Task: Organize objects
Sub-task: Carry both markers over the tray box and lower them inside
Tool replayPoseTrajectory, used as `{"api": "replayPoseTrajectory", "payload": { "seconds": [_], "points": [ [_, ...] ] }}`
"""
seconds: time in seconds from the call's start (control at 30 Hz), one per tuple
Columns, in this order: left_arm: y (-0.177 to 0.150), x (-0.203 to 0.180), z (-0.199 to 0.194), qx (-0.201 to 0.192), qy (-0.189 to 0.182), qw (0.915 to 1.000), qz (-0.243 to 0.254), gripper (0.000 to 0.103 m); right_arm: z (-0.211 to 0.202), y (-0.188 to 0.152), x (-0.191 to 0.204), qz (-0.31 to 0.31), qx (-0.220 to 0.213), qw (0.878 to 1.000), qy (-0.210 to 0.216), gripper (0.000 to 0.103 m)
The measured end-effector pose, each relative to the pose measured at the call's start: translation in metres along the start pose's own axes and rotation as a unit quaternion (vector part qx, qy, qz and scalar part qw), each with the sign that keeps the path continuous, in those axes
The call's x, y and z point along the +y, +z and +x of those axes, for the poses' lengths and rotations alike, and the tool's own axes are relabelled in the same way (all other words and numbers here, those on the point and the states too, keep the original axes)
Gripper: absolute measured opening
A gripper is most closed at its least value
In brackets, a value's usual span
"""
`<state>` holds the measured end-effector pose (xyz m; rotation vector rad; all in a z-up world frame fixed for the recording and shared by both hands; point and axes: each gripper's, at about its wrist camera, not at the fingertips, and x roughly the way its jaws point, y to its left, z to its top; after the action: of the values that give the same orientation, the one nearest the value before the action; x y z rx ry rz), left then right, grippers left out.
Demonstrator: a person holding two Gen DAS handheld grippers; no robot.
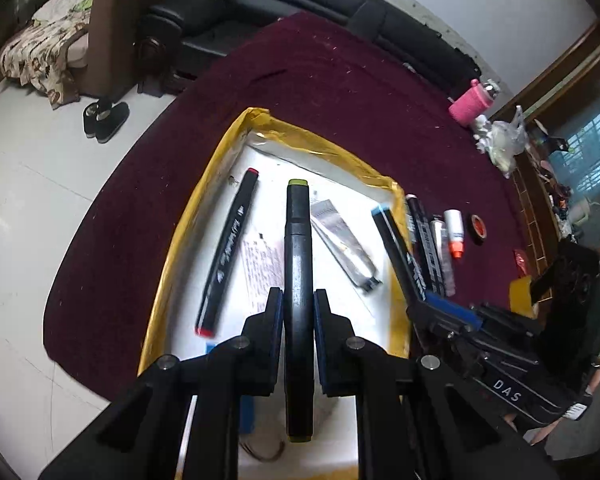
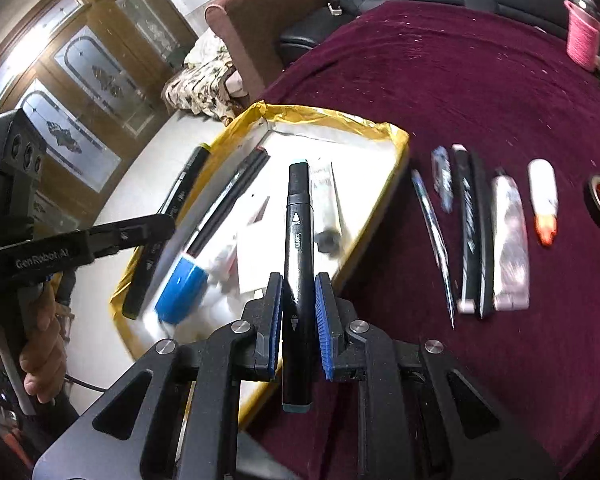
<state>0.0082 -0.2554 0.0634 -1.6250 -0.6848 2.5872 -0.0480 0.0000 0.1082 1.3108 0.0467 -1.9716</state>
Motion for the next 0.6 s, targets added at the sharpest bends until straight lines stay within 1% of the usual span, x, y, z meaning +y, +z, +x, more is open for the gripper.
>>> {"api": "replayPoseTrajectory", "payload": {
  "seconds": [0.13,0.27,0.4,0.6],
  "points": [
    [0.008,0.008,0.017,0.011,0.0,0.9999,-0.01,0.013,0.022,0.025,0.004,-0.021,0.006,1.0,-0.004,0.016],
    [0.01,0.014,0.028,0.021,0.0,0.9996,-0.021,0.013,0.044,0.043,0.007,-0.04,0.023,0.999,-0.005,0.016],
    [0.011,0.018,0.033,0.025,0.003,0.9993,-0.027,0.013,0.062,0.051,0.012,-0.058,0.039,0.998,-0.013,0.016],
    [0.012,0.023,0.041,0.035,0.008,0.999,-0.028,0.013,0.078,0.055,0.017,-0.074,0.054,0.996,-0.019,0.016]
  ]
}}
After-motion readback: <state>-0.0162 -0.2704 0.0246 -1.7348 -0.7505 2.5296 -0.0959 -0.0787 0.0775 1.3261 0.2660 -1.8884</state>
